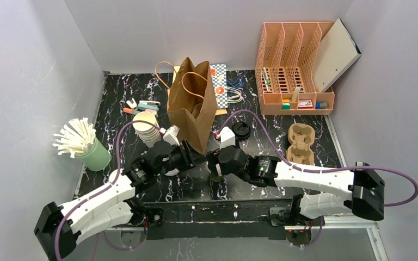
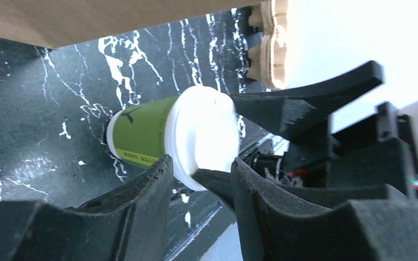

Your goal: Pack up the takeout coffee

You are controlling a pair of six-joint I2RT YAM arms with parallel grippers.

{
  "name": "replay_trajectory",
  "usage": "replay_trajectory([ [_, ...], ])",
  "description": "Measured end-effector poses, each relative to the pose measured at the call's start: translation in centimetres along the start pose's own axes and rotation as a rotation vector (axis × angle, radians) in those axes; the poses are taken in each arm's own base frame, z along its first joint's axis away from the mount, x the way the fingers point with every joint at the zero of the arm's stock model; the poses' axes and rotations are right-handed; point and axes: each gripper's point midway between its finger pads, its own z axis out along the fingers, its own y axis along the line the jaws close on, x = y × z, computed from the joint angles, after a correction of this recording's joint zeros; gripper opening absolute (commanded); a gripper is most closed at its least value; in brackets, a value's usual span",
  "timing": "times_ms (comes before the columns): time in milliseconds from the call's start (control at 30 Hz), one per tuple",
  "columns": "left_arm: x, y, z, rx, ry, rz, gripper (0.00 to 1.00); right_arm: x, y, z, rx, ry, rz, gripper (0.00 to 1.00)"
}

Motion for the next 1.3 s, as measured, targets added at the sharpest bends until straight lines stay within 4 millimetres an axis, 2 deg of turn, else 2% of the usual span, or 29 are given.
replay_trajectory([
  [167,-0.5,-2.0,-1.5,0.088,-0.026,-0.035,0.37,0.0,0.0,0.0,-0.003,-0.007,0.006,0.80],
  [233,-0.2,-1.9,-1.7,0.112,-0.027,-0.061,0.35,0.0,0.0,0.0,-0.004,-0.007,0.006,0.80],
  [467,2.9,2.1,-0.4,0.075,0.032,-0.162,0.32,0.0,0.0,-0.1,-0.008,-0.012,0.007,0.80],
  [567,3.4,2.7,-0.1,0.080,0.034,-0.196,0.32,0.0,0.1,-0.2,-0.019,-0.017,0.009,0.80],
  [833,2.7,1.5,-0.1,0.164,-0.005,-0.246,0.38,0.1,0.3,-0.4,-0.040,-0.016,0.008,0.80],
  [1133,2.1,0.9,-0.2,0.204,-0.032,-0.263,0.35,0.1,0.4,-0.4,-0.047,-0.013,0.004,0.80],
  [1300,2.2,1.2,0.2,0.190,-0.030,-0.269,0.32,0.1,0.5,-0.4,-0.047,-0.013,0.004,0.80],
])
